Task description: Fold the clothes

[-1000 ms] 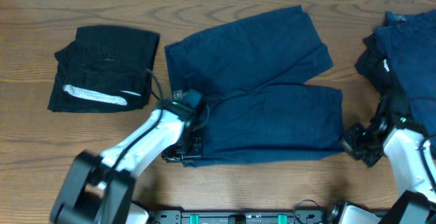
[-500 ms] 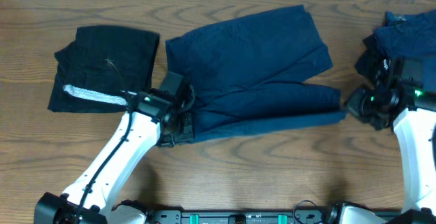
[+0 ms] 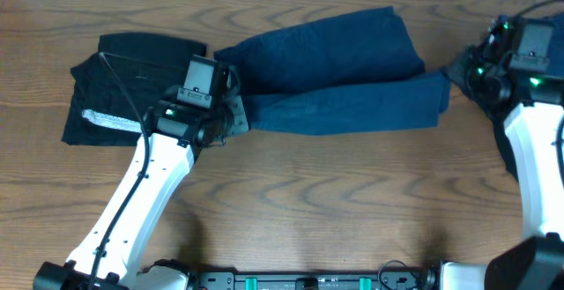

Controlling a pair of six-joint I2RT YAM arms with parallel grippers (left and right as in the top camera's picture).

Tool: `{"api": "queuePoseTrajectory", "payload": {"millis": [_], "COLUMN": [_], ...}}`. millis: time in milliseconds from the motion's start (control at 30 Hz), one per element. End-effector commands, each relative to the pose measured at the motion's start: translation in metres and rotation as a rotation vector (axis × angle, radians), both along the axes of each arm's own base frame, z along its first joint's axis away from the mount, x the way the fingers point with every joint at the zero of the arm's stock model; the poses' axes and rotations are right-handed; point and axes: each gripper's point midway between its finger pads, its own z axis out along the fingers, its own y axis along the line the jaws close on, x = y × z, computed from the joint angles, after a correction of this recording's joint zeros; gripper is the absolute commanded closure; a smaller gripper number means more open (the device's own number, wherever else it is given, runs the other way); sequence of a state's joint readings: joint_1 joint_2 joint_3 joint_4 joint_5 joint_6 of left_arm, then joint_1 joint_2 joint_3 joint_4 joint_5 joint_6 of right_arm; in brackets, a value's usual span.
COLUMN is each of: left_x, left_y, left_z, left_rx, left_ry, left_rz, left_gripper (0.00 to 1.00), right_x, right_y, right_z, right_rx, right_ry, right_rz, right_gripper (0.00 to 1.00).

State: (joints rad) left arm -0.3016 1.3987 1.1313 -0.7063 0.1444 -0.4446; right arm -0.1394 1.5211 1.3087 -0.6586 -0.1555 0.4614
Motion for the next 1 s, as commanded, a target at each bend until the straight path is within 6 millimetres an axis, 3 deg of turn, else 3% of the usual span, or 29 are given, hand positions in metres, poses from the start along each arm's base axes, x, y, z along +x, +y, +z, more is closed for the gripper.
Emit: {"api": "queuePoseTrajectory", "payload": {"millis": [0,133,267,467,733,967], "left_x": [0.023,0.045,0.061,0.082,0.124,0.147], "left_y": [0.004,0.012,0.026,0.023,0.038,0.048], "left_z": [0.021,0.035,0.03,-0.008,-0.047,-0.081], "left_rx": [-0.005,0.03,0.104,0.13,0.244,0.248], "left_ry": [-0.111,-0.221,-0.263,-0.229,-0.284,-0.292], "left_rz": [0.028,0.075,0.136,0.141,0.235,0.278], "left_gripper": [0.94,0.94,0.94,0.94,0.94,0.94], "right_x": [0.025,0.052,0.075,0.103,0.137,0.152], "right_y": [0.009,0.016,0.025,0.043,0.069,0.06], "right_z": [0.005,0.005,-0.003,-0.037,-0.086,-0.115], "right_rx": [-0.042,-0.051,-0.054,-0.064,-0.141,-0.197], "right_ry": [-0.067,-0.144,-0.19,-0.202,-0.25,-0.257], "right_rz": [0.047,0.068,0.088,0.131,0.247,0.202], "right_gripper": [0.99,0.99,0.99,0.99,0.99,0.99]}}
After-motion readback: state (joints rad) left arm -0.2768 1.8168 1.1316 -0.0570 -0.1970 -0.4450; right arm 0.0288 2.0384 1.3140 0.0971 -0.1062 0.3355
